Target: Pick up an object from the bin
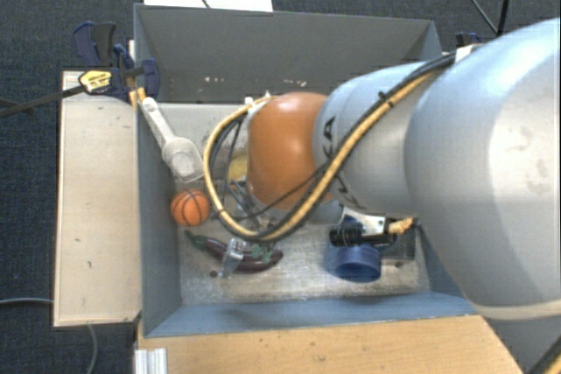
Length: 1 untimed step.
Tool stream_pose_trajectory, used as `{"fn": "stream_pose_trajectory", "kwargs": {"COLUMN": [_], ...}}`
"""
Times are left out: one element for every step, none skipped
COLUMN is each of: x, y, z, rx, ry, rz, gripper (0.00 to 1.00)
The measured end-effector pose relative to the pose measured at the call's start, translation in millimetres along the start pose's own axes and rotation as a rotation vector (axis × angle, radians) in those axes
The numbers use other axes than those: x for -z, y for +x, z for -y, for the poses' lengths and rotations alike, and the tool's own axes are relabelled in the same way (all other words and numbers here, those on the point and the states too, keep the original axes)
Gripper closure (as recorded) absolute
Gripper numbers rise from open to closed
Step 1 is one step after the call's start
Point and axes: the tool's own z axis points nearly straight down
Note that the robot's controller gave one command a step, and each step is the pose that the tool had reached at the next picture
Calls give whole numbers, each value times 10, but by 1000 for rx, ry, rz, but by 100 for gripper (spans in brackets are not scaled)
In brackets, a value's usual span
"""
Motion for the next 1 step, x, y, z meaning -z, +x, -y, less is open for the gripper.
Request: {"fn": "stream_pose_trajectory", "kwargs": {"x": [-351], "y": [-40], "z": [-19], "rx": [65], "ry": [-1], "rz": [2], "gripper": [0]}}
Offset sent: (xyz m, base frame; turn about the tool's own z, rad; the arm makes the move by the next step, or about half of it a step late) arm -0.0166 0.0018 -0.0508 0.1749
